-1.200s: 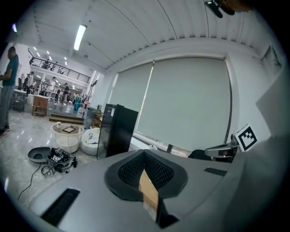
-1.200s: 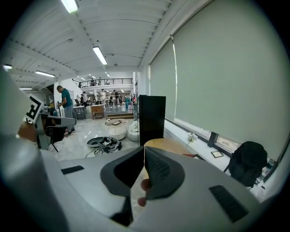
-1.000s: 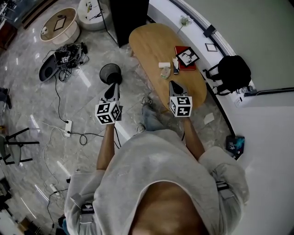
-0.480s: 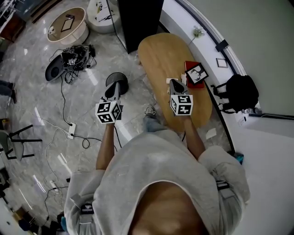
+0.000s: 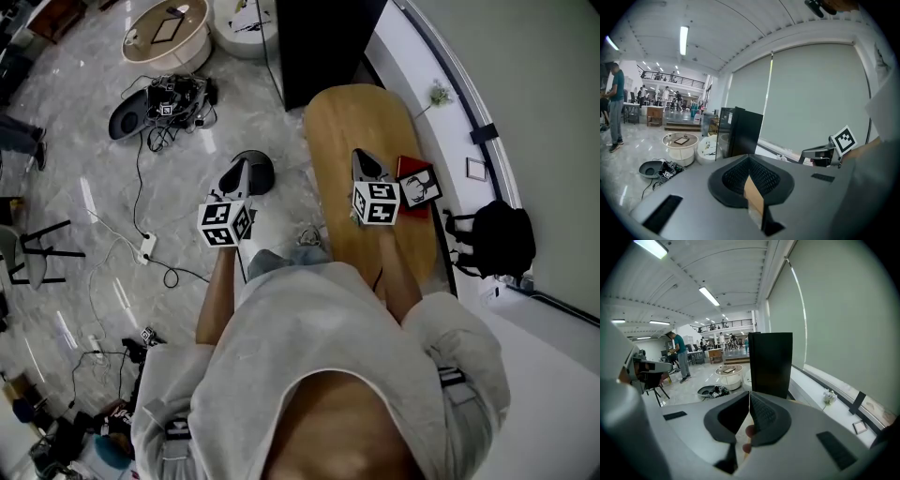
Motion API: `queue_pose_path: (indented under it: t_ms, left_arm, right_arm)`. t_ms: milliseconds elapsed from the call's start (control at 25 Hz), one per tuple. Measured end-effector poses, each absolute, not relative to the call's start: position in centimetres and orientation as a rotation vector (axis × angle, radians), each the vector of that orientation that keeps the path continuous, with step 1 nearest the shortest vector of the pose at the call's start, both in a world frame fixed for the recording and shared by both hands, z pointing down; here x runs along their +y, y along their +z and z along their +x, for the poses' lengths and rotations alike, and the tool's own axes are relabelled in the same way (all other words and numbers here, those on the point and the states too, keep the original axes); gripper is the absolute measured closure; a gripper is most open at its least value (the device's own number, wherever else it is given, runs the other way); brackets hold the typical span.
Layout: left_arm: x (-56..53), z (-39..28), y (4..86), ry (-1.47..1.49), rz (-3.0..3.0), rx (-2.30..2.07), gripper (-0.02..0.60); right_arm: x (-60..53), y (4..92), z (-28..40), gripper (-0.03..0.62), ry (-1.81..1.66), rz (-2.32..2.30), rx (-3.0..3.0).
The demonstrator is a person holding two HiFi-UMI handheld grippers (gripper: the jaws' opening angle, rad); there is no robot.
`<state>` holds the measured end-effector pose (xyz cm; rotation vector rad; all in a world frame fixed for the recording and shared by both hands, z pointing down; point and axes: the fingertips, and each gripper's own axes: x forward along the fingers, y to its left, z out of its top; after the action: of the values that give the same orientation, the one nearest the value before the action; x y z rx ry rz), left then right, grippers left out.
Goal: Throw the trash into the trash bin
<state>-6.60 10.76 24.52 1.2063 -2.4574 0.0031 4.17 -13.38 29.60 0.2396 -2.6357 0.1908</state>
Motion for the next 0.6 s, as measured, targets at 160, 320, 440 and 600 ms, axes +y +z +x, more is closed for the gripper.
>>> queue_pose_path:
  t_ms: [160, 320, 440, 600]
  left_arm:
    - [11.4, -7.0, 25.6, 0.027, 1.179, -2.429, 0.563]
    - [12.0, -8.2, 27.1, 0.059, 1.183, -2.382, 0.563]
    - [12.3, -9.2, 28.3, 0.086, 1.212, -2.344, 0.563]
    - [12.2, -11.1, 30.5, 0.107, 1.264, -2.282, 0.563]
  right_arm:
    - [-12.6, 30.6, 2.4, 0.563, 0.208, 0.203, -2.611]
    - [-11.6, 31.9, 1.6, 0.563, 0.225, 0.202, -2.578]
    - [-11.1, 33.3, 1.8, 0.563, 0.24, 0.228, -2.544]
    - [-9.8, 35.7, 2.2, 0.563, 0.27, 0.281, -2.491]
